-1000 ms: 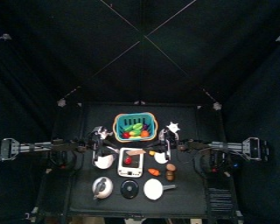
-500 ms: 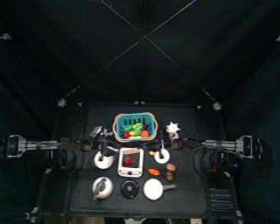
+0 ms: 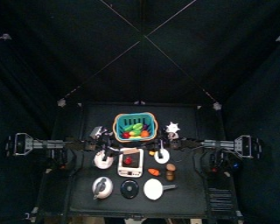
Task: Grab cleaver with other hand
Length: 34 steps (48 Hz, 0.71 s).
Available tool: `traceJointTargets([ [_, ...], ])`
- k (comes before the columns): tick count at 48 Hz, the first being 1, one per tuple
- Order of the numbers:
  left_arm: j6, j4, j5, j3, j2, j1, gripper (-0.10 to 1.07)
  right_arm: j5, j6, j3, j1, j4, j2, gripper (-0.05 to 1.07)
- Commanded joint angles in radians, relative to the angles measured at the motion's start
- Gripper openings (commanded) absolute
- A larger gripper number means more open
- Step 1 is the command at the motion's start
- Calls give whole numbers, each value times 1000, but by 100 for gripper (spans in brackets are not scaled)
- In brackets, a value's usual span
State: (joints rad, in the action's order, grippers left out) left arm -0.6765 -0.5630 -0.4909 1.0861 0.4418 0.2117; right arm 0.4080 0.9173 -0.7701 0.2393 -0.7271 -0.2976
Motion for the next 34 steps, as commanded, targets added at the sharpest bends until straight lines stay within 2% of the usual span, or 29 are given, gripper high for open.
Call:
traceJointTargets([
  [1, 2, 9, -9, -28, -8, -3, 79, 9, -2, 28, 6, 3, -8, 34],
  [19, 3, 31, -11, -34, -44, -3, 74, 9, -2, 37, 6, 3, 0, 34],
  [34, 5, 28, -9, -35, -48, 0, 56, 8, 0, 38, 6, 9, 11, 34],
])
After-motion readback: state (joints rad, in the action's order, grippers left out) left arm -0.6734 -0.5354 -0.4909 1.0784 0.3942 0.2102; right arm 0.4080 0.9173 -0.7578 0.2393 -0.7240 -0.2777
